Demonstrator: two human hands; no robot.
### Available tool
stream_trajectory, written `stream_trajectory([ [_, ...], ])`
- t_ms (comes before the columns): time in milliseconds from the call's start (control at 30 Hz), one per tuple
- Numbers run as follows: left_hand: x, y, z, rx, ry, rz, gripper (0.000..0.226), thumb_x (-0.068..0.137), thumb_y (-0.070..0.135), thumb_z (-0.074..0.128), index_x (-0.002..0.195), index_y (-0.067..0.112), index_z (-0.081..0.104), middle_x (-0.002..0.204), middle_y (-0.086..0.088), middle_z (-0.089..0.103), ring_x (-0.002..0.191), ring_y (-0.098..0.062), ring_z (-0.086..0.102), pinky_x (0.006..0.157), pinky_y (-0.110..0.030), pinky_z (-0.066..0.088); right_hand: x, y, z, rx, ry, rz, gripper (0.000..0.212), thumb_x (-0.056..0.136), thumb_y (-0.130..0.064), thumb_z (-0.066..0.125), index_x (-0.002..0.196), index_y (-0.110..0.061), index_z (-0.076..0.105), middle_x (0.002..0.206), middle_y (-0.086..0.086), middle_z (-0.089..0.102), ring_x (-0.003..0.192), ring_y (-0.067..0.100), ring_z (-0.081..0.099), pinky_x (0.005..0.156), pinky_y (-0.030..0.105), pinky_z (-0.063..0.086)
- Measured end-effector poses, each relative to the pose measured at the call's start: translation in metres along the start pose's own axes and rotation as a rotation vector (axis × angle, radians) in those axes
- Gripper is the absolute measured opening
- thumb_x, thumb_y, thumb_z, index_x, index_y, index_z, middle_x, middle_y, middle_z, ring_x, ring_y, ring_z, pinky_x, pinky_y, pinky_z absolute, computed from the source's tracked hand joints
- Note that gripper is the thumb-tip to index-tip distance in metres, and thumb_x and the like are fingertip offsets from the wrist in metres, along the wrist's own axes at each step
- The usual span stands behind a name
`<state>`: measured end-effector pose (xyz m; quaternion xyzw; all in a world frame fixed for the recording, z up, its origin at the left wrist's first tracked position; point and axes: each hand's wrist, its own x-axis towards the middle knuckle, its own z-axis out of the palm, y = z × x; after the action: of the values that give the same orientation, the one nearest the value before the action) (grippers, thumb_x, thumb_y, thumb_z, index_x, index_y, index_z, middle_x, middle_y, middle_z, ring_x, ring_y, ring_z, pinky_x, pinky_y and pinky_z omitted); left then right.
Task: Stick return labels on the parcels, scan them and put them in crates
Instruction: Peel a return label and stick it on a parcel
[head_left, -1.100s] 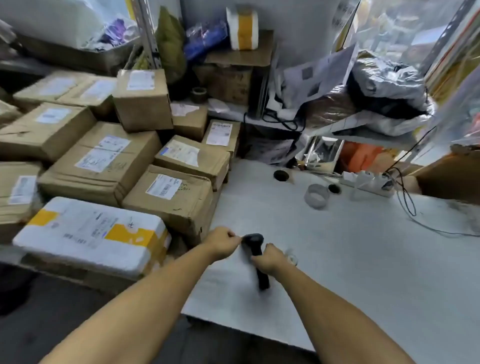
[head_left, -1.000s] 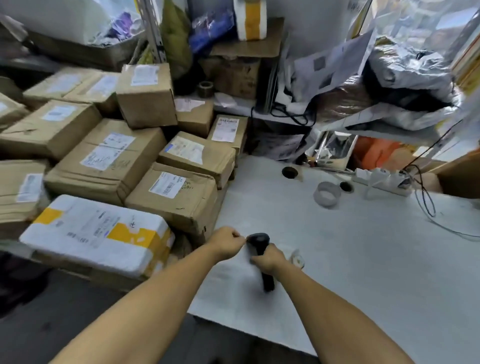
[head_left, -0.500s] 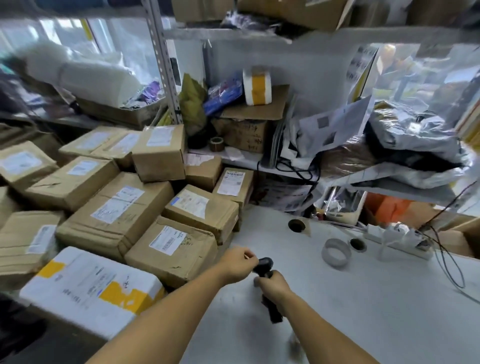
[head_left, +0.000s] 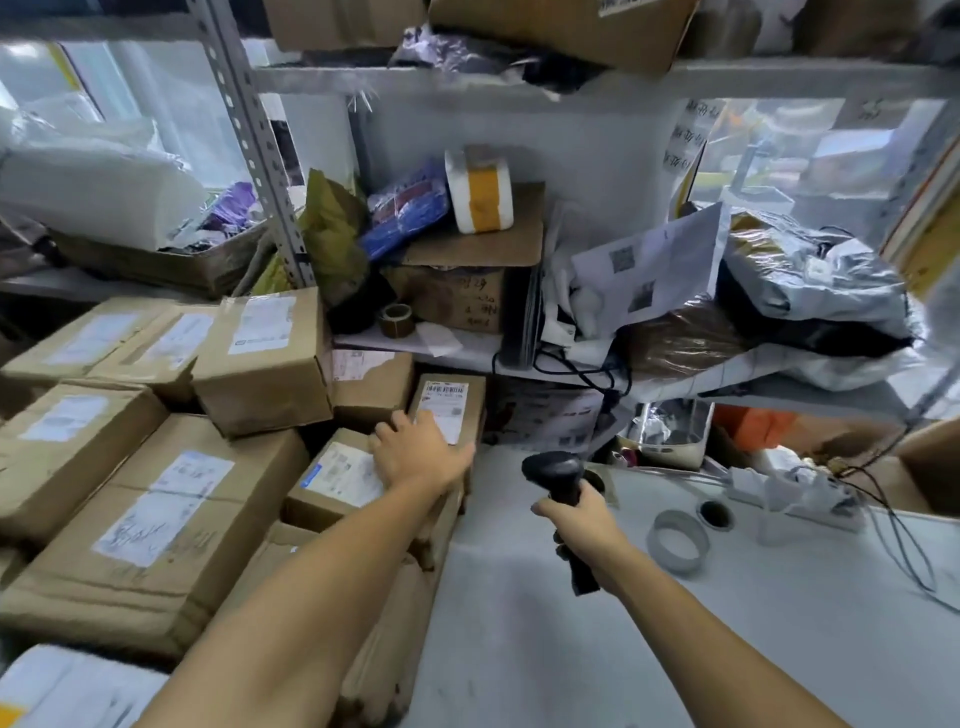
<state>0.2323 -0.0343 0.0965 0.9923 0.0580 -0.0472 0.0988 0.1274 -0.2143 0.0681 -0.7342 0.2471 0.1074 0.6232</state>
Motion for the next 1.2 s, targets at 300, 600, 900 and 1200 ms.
stream_trajectory([
  [300,0.046,0.012,0.016,0.213,-0.186,-0.041,0.112,0.072,0.092,0.041,0.157,0.023,0.020,0.137,-0.013,0.060,0.130,-0.035,0.051,0.119,-0.064,-0.001,0.031,-0.001,-0.002,0.052,0.071,0.000,0.028,0.090,-0.013,0.065,0.114,-0.019,0.053,0.089,0.006,0.053,0.071,0.021,0.047,0.058,0.031,0.045],
  [600,0.014,0.031,-0.006,-0.132,-0.007,0.120,0.096,0.067,0.084,0.057,0.142,0.027,0.038,0.129,-0.015,0.057,0.118,-0.035,0.056,0.098,-0.045,0.039,0.031,0.000,0.000,0.212,0.120,-0.043,0.033,0.089,-0.024,0.076,0.114,-0.016,0.056,0.078,0.005,0.054,0.061,0.018,0.048,0.051,0.028,0.045],
  [900,-0.096,0.062,0.023,-0.412,-0.055,0.166,0.101,0.061,0.088,0.057,0.144,0.035,0.035,0.124,-0.005,0.054,0.116,-0.027,0.054,0.092,-0.040,0.052,-0.008,0.013,-0.032,0.440,0.340,-0.088,0.090,0.045,-0.065,0.094,0.122,-0.033,0.061,0.108,-0.006,0.074,0.099,0.016,0.072,0.091,0.045,0.059],
  [1200,-0.163,0.046,0.074,-0.754,-0.216,0.137,0.112,0.061,0.091,0.059,0.152,0.034,0.026,0.142,0.005,0.049,0.124,-0.018,0.054,0.101,-0.045,0.051,-0.053,0.067,-0.081,0.504,0.195,-0.064,0.070,0.062,-0.028,0.096,0.123,-0.014,0.065,0.099,0.008,0.078,0.086,0.027,0.076,0.061,0.032,0.057],
])
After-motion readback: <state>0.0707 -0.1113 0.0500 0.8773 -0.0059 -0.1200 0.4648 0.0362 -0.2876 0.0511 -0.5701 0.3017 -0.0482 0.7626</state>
